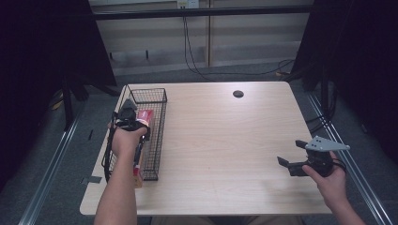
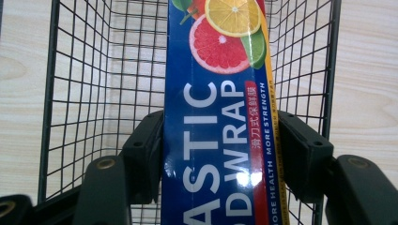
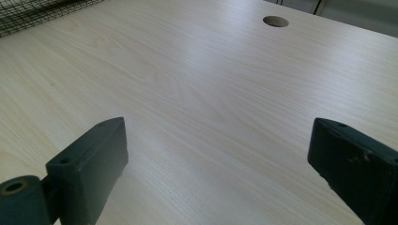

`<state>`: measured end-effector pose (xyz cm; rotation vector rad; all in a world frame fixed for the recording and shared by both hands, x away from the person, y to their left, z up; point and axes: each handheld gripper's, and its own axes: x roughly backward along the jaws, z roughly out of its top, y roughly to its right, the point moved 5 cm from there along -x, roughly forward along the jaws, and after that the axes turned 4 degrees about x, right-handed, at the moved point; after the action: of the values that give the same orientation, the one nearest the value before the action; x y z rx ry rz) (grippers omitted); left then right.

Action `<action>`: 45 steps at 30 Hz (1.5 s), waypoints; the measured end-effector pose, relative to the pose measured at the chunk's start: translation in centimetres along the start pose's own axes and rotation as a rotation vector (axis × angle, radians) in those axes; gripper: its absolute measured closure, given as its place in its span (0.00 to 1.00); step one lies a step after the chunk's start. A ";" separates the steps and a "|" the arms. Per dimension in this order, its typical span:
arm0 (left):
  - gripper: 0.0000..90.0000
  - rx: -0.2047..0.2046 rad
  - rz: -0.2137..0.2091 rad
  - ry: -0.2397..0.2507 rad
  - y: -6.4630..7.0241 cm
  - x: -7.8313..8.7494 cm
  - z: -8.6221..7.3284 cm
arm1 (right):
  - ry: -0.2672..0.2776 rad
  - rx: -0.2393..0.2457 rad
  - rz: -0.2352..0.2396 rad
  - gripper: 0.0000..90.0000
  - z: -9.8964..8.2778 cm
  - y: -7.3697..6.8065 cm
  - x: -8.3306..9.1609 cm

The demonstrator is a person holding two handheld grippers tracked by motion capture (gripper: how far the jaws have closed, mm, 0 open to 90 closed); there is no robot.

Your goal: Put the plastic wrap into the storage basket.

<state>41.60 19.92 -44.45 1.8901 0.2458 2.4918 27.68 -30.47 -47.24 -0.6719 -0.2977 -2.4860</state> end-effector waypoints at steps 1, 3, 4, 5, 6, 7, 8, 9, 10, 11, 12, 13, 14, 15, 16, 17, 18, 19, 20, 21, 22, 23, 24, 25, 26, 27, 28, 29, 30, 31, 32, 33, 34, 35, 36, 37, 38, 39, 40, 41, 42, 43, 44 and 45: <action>0.43 -0.005 0.001 -0.001 0.0 0.1 0.0 | 0.000 0.003 0.000 0.05 0.0 0.0 0.0; 0.41 -0.003 -0.002 0.006 0.0 0.2 0.1 | -0.001 0.001 0.000 0.05 0.0 0.0 0.0; 0.41 -0.013 -0.003 0.003 0.0 0.3 0.1 | 0.001 0.002 0.000 0.05 0.0 0.0 0.0; 0.40 -0.011 -0.008 0.005 0.0 0.4 0.1 | 0.002 0.005 0.001 0.05 0.0 0.0 0.0; 0.39 -0.011 -0.008 0.005 0.0 0.4 0.1 | 0.002 0.006 0.000 0.05 0.0 0.0 0.0; 0.38 -0.020 -0.011 0.015 0.0 0.7 0.2 | 0.002 0.005 0.000 0.05 0.0 0.0 0.1; 0.37 -0.006 -0.012 0.020 0.1 0.8 0.2 | 0.001 0.004 -0.002 0.05 0.0 0.0 0.1; 0.36 -0.010 -0.017 0.021 0.2 1.0 0.2 | 0.001 0.004 -0.003 0.05 0.0 0.1 0.1; 0.35 -0.016 -0.019 0.025 0.2 1.1 0.3 | 0.004 0.000 -0.001 0.05 0.0 0.0 0.1; 0.34 -0.018 -0.018 0.025 0.2 1.2 0.3 | 0.005 0.003 -0.003 0.05 0.0 0.0 0.1; 0.33 -0.014 -0.028 0.027 0.3 1.3 0.3 | 0.004 0.003 0.001 0.05 0.0 0.0 0.2; 0.32 -0.013 -0.030 0.028 0.4 1.4 0.4 | 0.003 0.004 -0.001 0.05 0.0 -0.1 0.2; 0.31 -0.013 -0.030 0.028 0.4 1.4 0.4 | 0.003 0.004 -0.001 0.05 0.0 -0.1 0.2; 0.30 -0.041 -0.025 0.029 0.3 1.7 0.4 | 0.004 0.006 -0.004 0.05 0.0 -0.1 0.1; 0.29 -0.041 -0.025 0.029 0.3 1.7 0.4 | 0.004 0.006 -0.004 0.05 0.0 -0.1 0.1; 0.28 -0.026 -0.035 0.035 0.5 2.0 0.5 | 0.004 0.004 -0.003 0.05 0.0 -0.1 0.2; 0.28 -0.027 -0.041 0.039 0.5 2.1 0.5 | 0.004 0.005 -0.002 0.05 0.0 -0.1 0.2; 0.27 -0.025 -0.049 0.040 0.5 2.2 0.5 | 0.006 0.007 -0.002 0.05 0.1 -0.1 0.2; 0.27 -0.036 -0.048 0.043 0.4 2.4 0.6 | 0.005 0.006 0.001 0.05 0.1 -0.1 0.2; 0.27 -0.022 -0.057 0.048 0.5 2.6 0.6 | 0.005 0.005 0.005 0.05 0.1 -0.1 0.2; 0.27 -0.034 -0.059 0.048 0.4 2.9 0.6 | 0.005 0.005 0.000 0.05 0.1 -0.2 0.2; 0.27 -0.032 -0.063 0.054 0.5 3.0 0.7 | 0.004 0.006 -0.003 0.05 0.1 -0.2 0.1; 0.27 -0.032 -0.063 0.054 0.5 3.0 0.7 | 0.003 0.007 0.000 0.05 0.1 -0.2 0.2; 0.27 -0.031 -0.067 0.067 0.6 3.4 0.7 | 0.005 0.004 0.005 0.05 0.2 -0.3 0.1; 0.27 -0.035 -0.071 0.065 0.7 3.6 0.7 | 0.007 0.009 0.002 0.05 0.2 -0.3 0.1; 0.27 -0.040 -0.073 0.070 0.8 3.8 0.7 | 0.006 0.006 0.002 0.05 0.3 -0.3 0.1; 0.27 -0.037 -0.076 0.075 0.9 4.0 0.8 | 0.006 0.008 0.002 0.05 0.3 -0.3 0.0; 0.27 -0.037 -0.076 0.075 0.9 4.0 0.8 | 0.005 0.009 0.002 0.05 0.4 -0.3 0.0; 0.27 -0.044 -0.076 0.079 1.0 4.2 0.8 | 0.007 0.013 0.003 0.05 0.4 -0.4 -0.1; 0.27 -0.049 -0.085 0.086 1.3 4.7 0.8 | 0.005 0.014 0.005 0.05 0.4 -0.4 -0.1; 0.26 -0.051 -0.087 0.088 1.4 4.9 0.9 | 0.006 0.014 0.009 0.05 0.5 -0.5 -0.2; 0.26 -0.047 -0.093 0.095 1.5 5.1 0.9 | 0.002 0.014 0.011 0.05 0.5 -0.5 -0.2; 0.25 -0.053 -0.096 0.096 1.6 5.3 1.0 | 0.004 0.014 0.005 0.05 0.5 -0.6 -0.3; 0.25 -0.053 -0.096 0.096 1.6 5.3 1.0 | 0.004 0.015 0.007 0.05 0.5 -0.6 -0.3; 0.25 -0.060 -0.101 0.099 2.0 5.6 1.0 | 0.003 0.016 0.010 0.05 0.5 -0.6 -0.4; 0.25 -0.063 -0.109 0.101 2.3 5.7 1.0 | 0.002 0.015 0.011 0.05 0.5 -0.6 -0.4; 0.25 -0.071 -0.112 0.104 2.6 5.8 1.0 | 0.004 0.017 0.011 0.05 0.5 -0.6 -0.4; 0.25 -0.071 -0.112 0.104 2.6 5.8 1.0 | 0.003 0.017 0.011 0.05 0.5 -0.6 -0.4; 0.25 -0.086 -0.126 0.107 3.2 6.0 1.0 | 0.003 0.018 0.010 0.05 0.5 -0.6 -0.4; 0.25 -0.086 -0.126 0.107 3.2 6.0 1.0 | 0.003 0.017 0.012 0.05 0.5 -0.6 -0.4; 0.25 -0.100 -0.132 0.111 3.8 6.0 1.0 | 0.004 0.016 0.016 0.05 0.5 -0.6 -0.4; 0.25 -0.100 -0.132 0.111 3.8 6.0 1.0 | 0.003 0.014 0.013 0.05 0.5 -0.6 -0.4; 0.25 -0.098 -0.153 0.118 4.4 6.1 1.0 | 0.004 0.015 0.012 0.05 0.5 -0.6 -0.4; 0.24 -0.098 -0.153 0.118 4.4 6.1 1.0 | 0.003 0.015 0.013 0.05 0.5 -0.6 -0.3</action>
<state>41.25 16.30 -37.84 1.6262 0.2533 2.4670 27.79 -29.64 -47.04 -0.6616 -0.3098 -2.4703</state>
